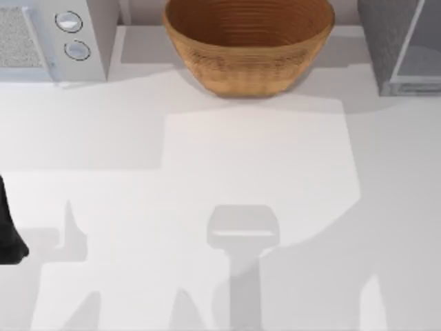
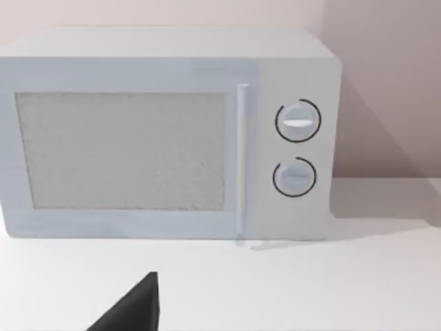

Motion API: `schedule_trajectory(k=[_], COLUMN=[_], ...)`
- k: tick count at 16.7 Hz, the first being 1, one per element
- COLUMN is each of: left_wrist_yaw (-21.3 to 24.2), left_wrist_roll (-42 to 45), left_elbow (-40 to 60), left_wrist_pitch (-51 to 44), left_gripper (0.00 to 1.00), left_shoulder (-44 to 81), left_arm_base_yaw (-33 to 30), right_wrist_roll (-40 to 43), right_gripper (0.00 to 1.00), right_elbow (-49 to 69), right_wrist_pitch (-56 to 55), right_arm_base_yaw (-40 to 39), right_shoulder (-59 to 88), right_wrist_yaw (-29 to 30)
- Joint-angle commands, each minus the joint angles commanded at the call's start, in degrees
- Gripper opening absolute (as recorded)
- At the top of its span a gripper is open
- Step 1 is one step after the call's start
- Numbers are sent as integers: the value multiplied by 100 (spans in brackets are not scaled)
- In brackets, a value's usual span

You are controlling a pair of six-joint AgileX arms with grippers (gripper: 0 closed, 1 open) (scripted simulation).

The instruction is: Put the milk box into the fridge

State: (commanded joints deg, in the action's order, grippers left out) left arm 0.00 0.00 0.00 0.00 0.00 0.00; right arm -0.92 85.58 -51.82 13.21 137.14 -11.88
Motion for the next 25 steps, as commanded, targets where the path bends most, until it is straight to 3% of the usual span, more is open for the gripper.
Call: schedule_trajectory(k=[8,21,25], left_wrist_yaw=[0,0,0], left_wrist_roll=[0,0,0], left_elbow=[0,0,0], left_wrist_pitch=[0,0,0], left_gripper=[100,100,100], left_shoulder=[0,0,0], left_arm_base_yaw=[0,0,0], right_wrist_roll=[10,10,10], right_gripper=[0,98,100], right_elbow=[643,643,643], right_wrist_pitch=[455,455,455], right_arm_base_yaw=[-78,-78,-78], right_shoulder=[246,246,246], right_wrist_yaw=[70,70,70])
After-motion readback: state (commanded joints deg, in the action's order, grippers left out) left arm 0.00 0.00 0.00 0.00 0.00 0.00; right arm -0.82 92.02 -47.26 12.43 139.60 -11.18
